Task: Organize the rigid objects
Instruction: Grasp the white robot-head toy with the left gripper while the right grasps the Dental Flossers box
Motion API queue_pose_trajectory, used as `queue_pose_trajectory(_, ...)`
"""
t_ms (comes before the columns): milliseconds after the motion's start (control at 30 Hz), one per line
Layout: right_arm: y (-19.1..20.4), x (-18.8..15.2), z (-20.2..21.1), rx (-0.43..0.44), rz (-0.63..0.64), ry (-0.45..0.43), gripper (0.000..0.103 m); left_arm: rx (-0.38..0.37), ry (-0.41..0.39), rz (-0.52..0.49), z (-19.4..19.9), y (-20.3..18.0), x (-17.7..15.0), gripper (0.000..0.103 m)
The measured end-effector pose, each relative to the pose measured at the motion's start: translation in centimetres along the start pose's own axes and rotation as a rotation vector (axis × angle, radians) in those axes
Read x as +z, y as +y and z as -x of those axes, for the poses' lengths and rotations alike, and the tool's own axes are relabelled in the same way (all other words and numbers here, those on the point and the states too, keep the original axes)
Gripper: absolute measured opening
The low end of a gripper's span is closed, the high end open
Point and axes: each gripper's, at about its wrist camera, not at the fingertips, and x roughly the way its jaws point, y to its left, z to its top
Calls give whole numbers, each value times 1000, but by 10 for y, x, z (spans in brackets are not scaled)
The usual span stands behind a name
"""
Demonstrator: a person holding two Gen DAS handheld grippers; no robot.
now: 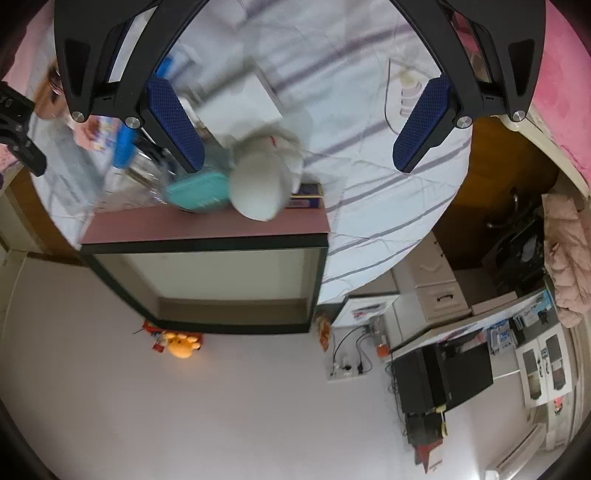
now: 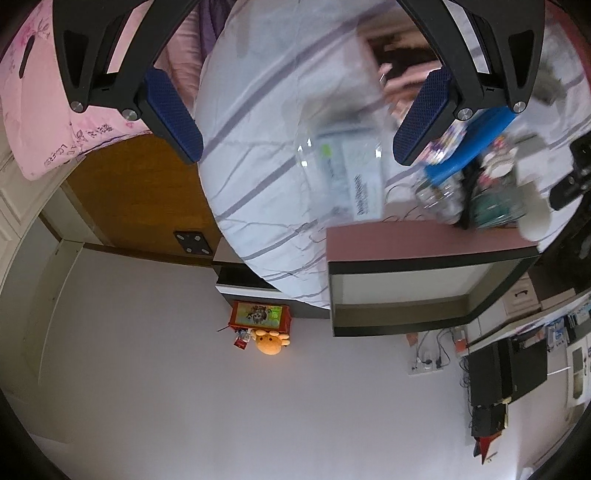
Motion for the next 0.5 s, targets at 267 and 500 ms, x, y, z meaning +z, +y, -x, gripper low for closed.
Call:
queue_pose_trajectory(267,16,15,-40,44,83,61,103,-29,106,3,-45,5,9,103)
queue_pose_trajectory(500,18,16,-76,116,83,183,88,-84,183,23,-74,7,8,103)
